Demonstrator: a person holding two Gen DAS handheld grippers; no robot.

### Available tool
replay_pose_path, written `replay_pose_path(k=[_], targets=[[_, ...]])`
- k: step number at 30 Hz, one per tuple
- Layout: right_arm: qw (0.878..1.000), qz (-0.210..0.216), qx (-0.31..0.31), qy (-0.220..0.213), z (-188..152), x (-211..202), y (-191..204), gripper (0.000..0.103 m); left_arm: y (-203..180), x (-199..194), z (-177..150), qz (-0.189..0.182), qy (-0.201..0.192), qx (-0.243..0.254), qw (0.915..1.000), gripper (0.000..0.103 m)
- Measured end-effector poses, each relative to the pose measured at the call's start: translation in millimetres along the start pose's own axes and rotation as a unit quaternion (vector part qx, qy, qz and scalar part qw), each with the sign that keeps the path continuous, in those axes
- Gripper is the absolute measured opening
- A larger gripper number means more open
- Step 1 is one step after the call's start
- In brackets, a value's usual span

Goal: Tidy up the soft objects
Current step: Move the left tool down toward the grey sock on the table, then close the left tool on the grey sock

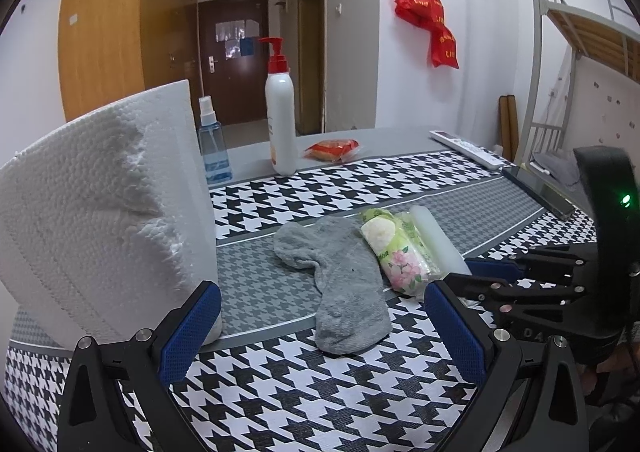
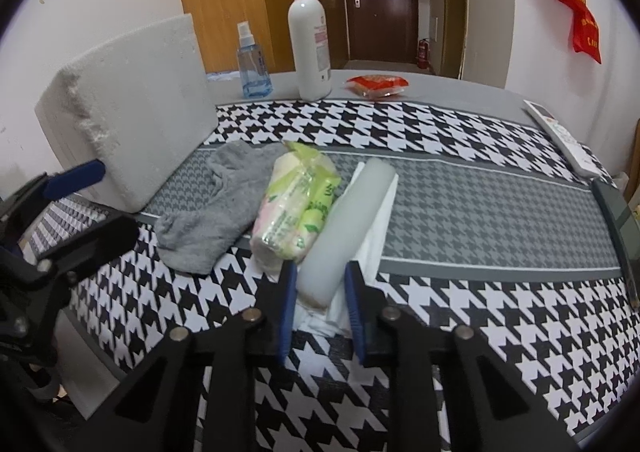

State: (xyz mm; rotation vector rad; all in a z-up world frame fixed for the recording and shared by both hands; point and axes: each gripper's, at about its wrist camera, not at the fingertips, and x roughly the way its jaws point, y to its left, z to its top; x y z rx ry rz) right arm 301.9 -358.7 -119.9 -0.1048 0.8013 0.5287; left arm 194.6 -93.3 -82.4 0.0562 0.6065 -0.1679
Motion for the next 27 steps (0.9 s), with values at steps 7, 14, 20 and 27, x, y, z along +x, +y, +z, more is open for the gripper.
replay_pose_path(k=[7, 14, 20, 27], targets=[[1.000, 0.012, 0.018, -0.020, 0.3, -15.1, -11.3, 0.027, -5.1, 7.5, 0.1, 0.001, 0.016, 0.005, 0.9999, 0.102], [0.999, 0.017, 0.031, -0.026, -2.9, -22.5, -20.2, 0.027, -10.4, 20.6, 1.6, 0.000, 0.038, 0.010, 0.9992, 0.102], [0.999, 0.017, 0.040, -0.022, -6.7, -21.8, -26.1, 0.027, -8.5, 33.8, 0.6, -0.003, 0.068, -0.005, 0.9977, 0.092], [0.999, 0.020, 0.044, -0.020, -9.4, -21.6, -29.2, 0.027, -10.1, 44.0, 0.9, -0.006, 0.092, -0.006, 0.9957, 0.079]])
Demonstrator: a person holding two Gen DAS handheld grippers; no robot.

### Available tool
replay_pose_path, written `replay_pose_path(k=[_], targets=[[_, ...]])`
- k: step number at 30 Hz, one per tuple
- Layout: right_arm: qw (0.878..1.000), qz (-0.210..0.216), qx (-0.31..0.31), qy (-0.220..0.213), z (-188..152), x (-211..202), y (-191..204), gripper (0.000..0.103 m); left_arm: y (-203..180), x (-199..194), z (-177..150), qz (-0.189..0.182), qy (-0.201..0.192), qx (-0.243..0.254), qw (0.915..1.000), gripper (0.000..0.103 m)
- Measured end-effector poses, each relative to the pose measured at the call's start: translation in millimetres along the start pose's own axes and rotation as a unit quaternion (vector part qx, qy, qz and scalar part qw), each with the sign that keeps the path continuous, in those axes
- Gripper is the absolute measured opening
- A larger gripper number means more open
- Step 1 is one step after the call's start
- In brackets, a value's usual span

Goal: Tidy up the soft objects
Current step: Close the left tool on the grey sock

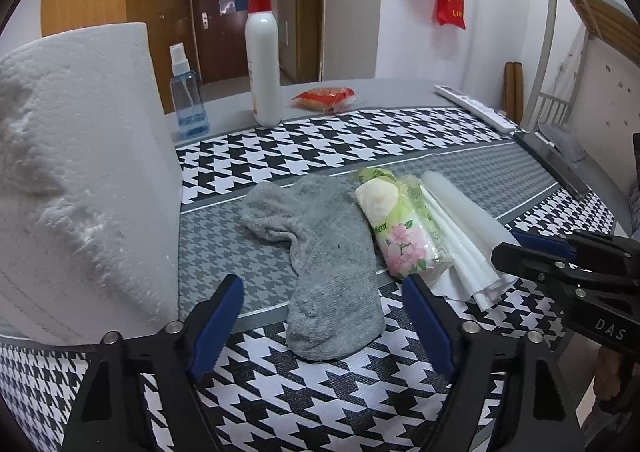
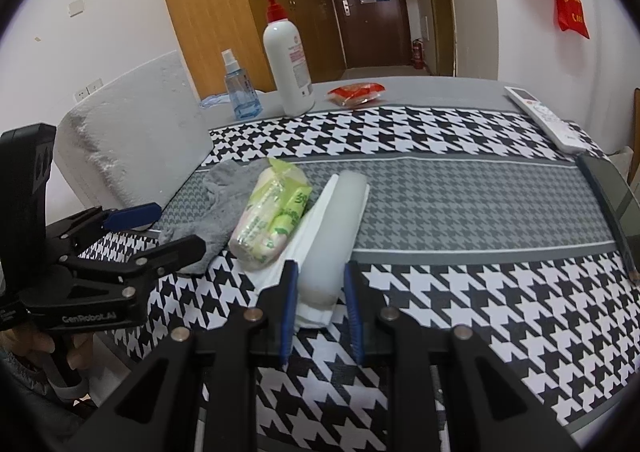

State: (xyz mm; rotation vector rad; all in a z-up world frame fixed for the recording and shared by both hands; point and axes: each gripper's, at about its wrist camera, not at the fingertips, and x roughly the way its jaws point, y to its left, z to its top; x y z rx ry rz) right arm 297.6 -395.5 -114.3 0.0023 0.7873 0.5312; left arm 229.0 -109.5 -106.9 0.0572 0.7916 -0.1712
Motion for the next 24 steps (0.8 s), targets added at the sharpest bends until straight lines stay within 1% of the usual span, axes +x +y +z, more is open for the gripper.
replay_pose_path(k=[5, 9, 10, 11, 12, 13, 15, 16, 17, 18, 20, 24], targets=[[1.000, -0.004, 0.000, 0.000, -1.1, -2.5, -2.0, 0.027, -6.2, 9.2, 2.2, 0.002, 0.020, 0.012, 0.9997, 0.064], [1.000, -0.010, 0.000, 0.001, -1.5, -4.1, -3.8, 0.027, -9.6, 16.5, 3.2, 0.002, 0.035, 0.018, 0.9992, 0.059], [1.000, -0.010, 0.001, 0.002, -1.8, -3.9, -4.8, 0.027, -9.2, 18.2, 3.3, 0.002, 0.039, 0.017, 0.9991, 0.056], [1.000, -0.012, 0.002, 0.004, -2.3, -3.4, -5.5, 0.027, -8.6, 19.3, 3.3, 0.002, 0.042, 0.016, 0.9990, 0.051], [1.000, -0.013, 0.002, 0.005, -2.4, -2.8, -5.8, 0.027, -8.1, 20.4, 3.5, 0.003, 0.044, 0.015, 0.9989, 0.049], [1.000, -0.014, 0.002, 0.005, -2.6, -2.4, -6.4, 0.027, -8.0, 20.8, 3.8, 0.003, 0.044, 0.015, 0.9989, 0.049], [1.000, -0.015, 0.005, 0.006, -3.0, -2.6, -7.7, 0.027, -8.0, 20.8, 4.2, 0.003, 0.043, 0.015, 0.9989, 0.043], [1.000, -0.016, 0.005, 0.006, -3.3, -3.1, -8.3, 0.027, -8.2, 20.9, 4.3, 0.003, 0.043, 0.016, 0.9989, 0.038], [1.000, -0.018, 0.005, 0.007, -3.3, -3.0, -8.7, 0.027, -8.4, 21.3, 4.6, 0.003, 0.043, 0.016, 0.9989, 0.034], [1.000, -0.020, 0.005, 0.009, -3.1, -2.5, -9.4, 0.027, -8.4, 21.4, 4.7, 0.001, 0.043, 0.016, 0.9989, 0.033], [1.000, -0.024, 0.007, 0.013, -3.1, -1.1, -11.1, 0.027, -8.0, 21.0, 4.8, 0.000, 0.042, 0.016, 0.9990, 0.025], [0.999, -0.030, 0.007, 0.017, -4.1, -0.7, -12.6, 0.028, -7.2, 19.8, 5.3, -0.006, 0.039, 0.013, 0.9991, 0.020]])
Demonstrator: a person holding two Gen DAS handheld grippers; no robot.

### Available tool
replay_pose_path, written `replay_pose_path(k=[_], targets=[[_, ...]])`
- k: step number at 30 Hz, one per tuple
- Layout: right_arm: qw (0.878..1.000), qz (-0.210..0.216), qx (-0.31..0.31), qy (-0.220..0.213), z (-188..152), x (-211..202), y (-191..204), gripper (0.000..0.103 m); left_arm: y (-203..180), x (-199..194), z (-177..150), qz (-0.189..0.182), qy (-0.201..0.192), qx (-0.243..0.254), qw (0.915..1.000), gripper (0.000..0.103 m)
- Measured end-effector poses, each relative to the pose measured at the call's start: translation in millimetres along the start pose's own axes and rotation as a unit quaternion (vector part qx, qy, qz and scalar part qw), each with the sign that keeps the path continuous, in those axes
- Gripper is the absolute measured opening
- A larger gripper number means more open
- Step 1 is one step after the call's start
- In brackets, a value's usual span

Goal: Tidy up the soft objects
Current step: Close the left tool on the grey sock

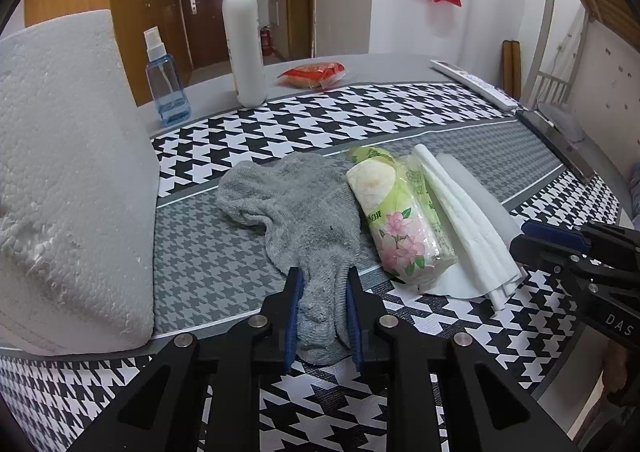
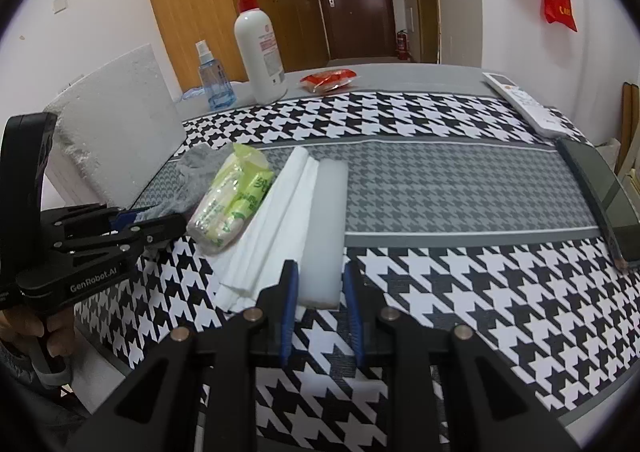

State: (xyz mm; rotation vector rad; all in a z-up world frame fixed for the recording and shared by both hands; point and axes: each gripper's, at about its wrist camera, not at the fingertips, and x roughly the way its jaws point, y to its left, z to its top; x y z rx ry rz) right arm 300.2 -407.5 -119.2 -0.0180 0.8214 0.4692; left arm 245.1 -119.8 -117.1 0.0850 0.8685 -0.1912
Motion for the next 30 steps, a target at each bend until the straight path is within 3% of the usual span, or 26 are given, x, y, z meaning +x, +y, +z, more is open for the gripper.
replay_pose_path(k=[3, 16, 20, 30], targets=[[1.000, -0.010, -0.006, -0.001, -0.2, -1.0, 1.8, 0.040, 0.1, -0.5, 0.3, -0.002, -0.001, 0.000, 1.0000, 0.020], [1.000, -0.018, -0.018, 0.008, 9.2, 10.1, 7.0, 0.039, 0.8, -0.4, 0.7, -0.006, -0.001, 0.000, 1.0000, 0.018], [0.999, -0.034, -0.033, 0.010, 8.9, 13.2, 13.5, 0.023, 0.4, -2.0, -0.7, -0.009, -0.007, 0.000, 0.9999, 0.016], [1.000, 0.010, 0.002, -0.029, 10.5, -2.2, 3.8, 0.018, 4.9, -21.1, -2.1, -0.016, -0.043, 0.001, 0.9990, 0.014]])
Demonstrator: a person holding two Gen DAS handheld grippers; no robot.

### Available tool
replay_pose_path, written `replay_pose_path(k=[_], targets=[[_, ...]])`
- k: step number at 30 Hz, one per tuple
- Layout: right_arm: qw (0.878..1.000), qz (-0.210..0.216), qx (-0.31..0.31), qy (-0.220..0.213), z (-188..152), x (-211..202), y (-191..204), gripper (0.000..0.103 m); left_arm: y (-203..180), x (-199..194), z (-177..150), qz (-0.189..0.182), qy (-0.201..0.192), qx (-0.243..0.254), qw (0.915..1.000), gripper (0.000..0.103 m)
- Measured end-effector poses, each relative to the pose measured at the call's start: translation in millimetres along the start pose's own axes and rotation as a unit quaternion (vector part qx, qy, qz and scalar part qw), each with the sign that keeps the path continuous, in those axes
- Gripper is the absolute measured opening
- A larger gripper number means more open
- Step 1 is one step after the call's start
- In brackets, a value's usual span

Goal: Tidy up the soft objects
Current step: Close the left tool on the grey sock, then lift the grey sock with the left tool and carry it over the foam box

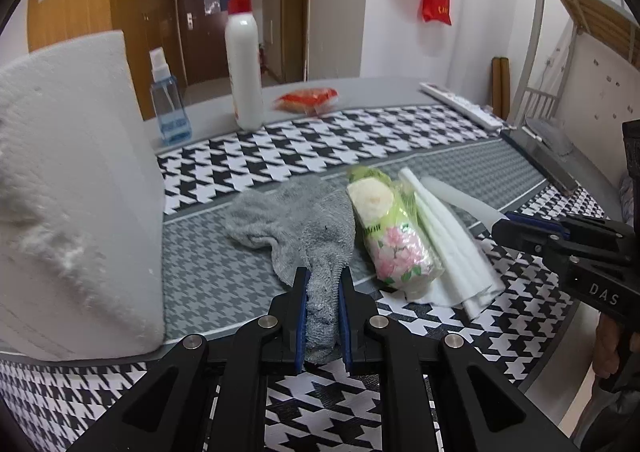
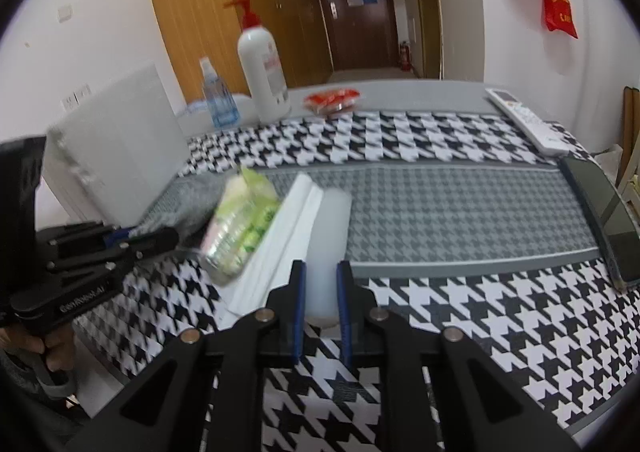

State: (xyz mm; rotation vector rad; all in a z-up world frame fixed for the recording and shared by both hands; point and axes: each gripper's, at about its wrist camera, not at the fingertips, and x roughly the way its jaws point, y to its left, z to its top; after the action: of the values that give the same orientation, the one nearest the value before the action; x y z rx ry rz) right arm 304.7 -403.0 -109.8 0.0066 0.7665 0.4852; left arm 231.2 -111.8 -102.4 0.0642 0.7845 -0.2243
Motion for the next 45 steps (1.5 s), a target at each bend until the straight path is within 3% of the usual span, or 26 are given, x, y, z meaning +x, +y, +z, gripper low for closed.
replay_pose_path(k=[21, 45], targets=[[0.998, 0.004, -0.013, -0.057, 12.5, -39.8, 19.4, 0.018, 4.2, -49.5, 8.0, 0.004, -0.075, 0.009, 0.9971, 0.014], [0.994, 0.020, -0.046, -0.093, 21.8, -64.1, 52.2, 0.018, 14.8, -92.1, 5.3, 0.012, -0.126, 0.006, 0.9919, 0.011]])
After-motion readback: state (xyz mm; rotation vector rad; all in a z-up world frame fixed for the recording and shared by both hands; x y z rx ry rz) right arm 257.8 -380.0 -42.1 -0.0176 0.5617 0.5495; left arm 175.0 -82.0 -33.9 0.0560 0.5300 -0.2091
